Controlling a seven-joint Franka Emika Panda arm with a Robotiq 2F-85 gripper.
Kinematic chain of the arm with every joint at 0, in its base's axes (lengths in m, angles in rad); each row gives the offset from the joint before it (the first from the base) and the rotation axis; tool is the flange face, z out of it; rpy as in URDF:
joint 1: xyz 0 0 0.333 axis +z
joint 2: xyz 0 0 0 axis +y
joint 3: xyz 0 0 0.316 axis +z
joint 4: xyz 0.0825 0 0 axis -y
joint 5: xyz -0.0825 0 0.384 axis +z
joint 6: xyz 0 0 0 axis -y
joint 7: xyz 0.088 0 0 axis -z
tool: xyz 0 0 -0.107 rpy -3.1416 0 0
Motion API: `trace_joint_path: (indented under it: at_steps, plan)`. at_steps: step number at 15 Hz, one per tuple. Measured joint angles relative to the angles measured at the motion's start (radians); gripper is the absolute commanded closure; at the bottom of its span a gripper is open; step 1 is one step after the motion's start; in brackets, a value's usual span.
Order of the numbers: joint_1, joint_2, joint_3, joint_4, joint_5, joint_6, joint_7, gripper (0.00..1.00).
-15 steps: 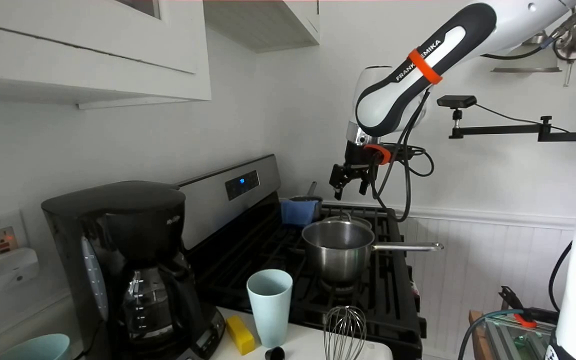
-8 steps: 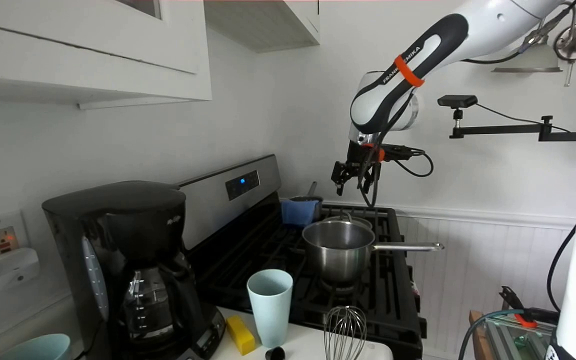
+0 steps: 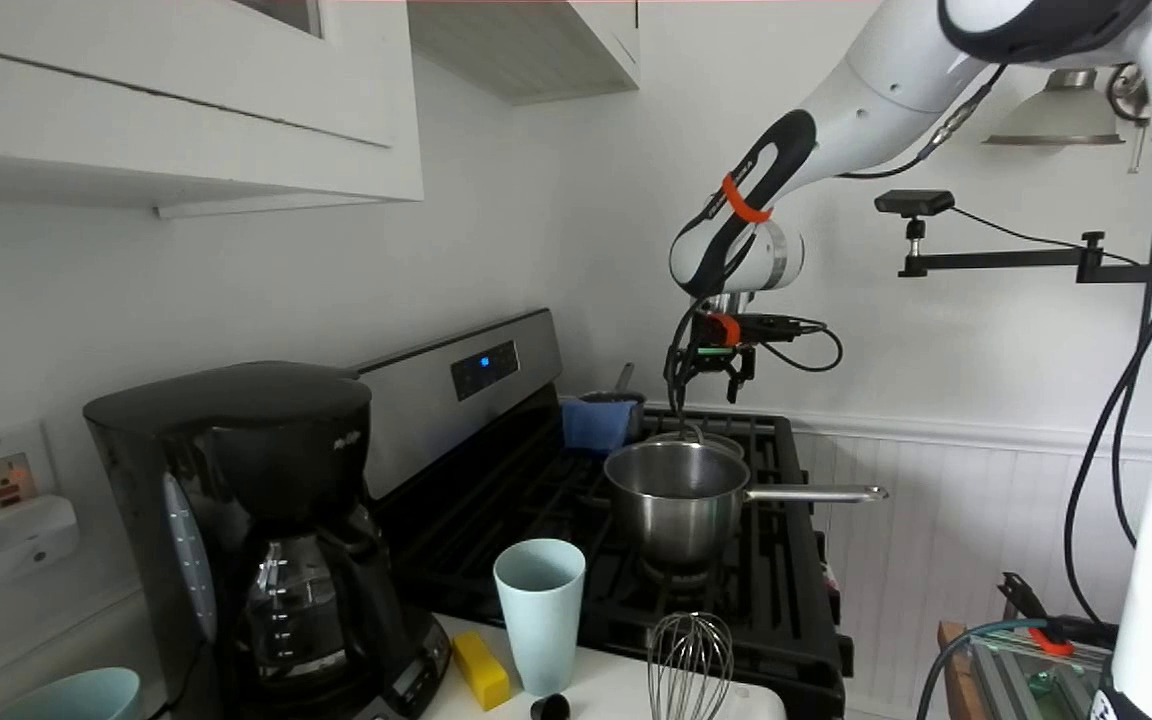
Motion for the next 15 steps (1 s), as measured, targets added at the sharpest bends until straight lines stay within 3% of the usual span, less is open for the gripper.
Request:
trace_joint_path:
  at_steps: [4, 6, 7, 9, 15]
  plan:
    - [-0.031, 0.146, -0.001, 0.116, 0.037, -0.005, -0.004, 0.0]
    - [-0.041, 0.205, 0.002, 0.162, 0.045, -0.008, -0.007, 0.06]
    - [-0.044, 0.23, 0.004, 0.184, 0.045, -0.011, -0.008, 0.13]
    - [-0.051, 0.275, 0.006, 0.225, 0.047, -0.012, -0.008, 0.38]
    - [-0.071, 0.363, 0.013, 0.317, 0.049, -0.039, -0.008, 0.8]
